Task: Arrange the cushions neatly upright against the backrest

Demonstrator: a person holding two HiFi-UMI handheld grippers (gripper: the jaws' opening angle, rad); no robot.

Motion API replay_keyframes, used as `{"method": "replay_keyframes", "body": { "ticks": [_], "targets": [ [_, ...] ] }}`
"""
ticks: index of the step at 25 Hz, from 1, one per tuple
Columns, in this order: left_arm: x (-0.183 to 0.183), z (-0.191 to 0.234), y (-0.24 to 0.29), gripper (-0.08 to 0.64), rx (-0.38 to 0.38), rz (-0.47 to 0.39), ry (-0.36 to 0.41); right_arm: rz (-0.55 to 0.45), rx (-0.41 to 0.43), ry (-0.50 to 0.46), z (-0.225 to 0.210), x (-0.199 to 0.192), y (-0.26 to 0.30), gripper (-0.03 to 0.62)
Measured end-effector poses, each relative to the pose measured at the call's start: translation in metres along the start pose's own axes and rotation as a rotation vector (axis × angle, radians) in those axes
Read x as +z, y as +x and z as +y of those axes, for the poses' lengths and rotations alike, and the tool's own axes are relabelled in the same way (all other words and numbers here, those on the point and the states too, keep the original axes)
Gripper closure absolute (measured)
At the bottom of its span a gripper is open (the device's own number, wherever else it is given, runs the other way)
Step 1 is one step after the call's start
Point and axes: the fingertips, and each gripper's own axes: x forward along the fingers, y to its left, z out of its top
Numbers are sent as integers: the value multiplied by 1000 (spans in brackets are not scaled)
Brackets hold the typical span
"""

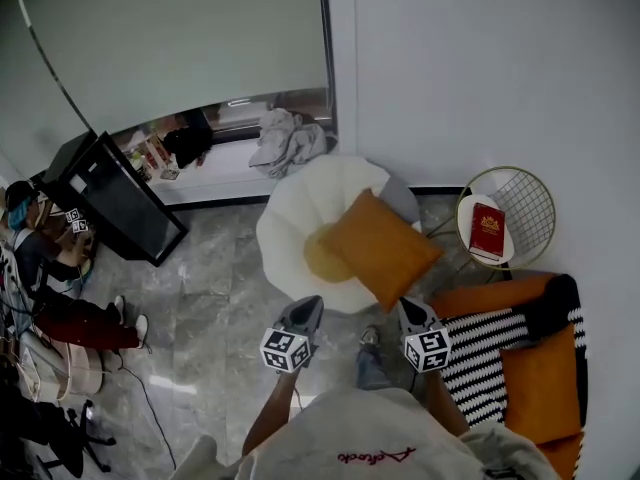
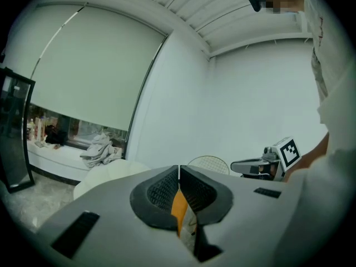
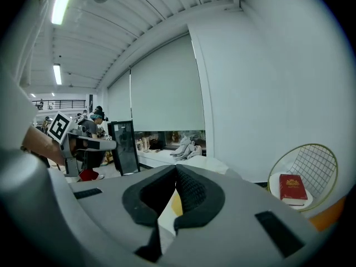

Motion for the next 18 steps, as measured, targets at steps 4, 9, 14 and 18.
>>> {"method": "replay_keyframes", "body": {
  "ticks": [4, 9, 14, 18],
  "targets": [
    [26, 13, 59, 525, -3, 1, 12, -10, 0, 0, -49, 23, 36, 565],
    [53, 27, 124, 525, -10, 0, 25, -23, -5, 6, -103, 46, 79, 565],
    [71, 33, 178, 525, -13, 1, 37, -33, 0, 12, -149, 61, 112, 565],
    [75, 39, 212, 525, -10, 8, 43, -45, 7, 13, -177, 67, 132, 565]
  ]
}}
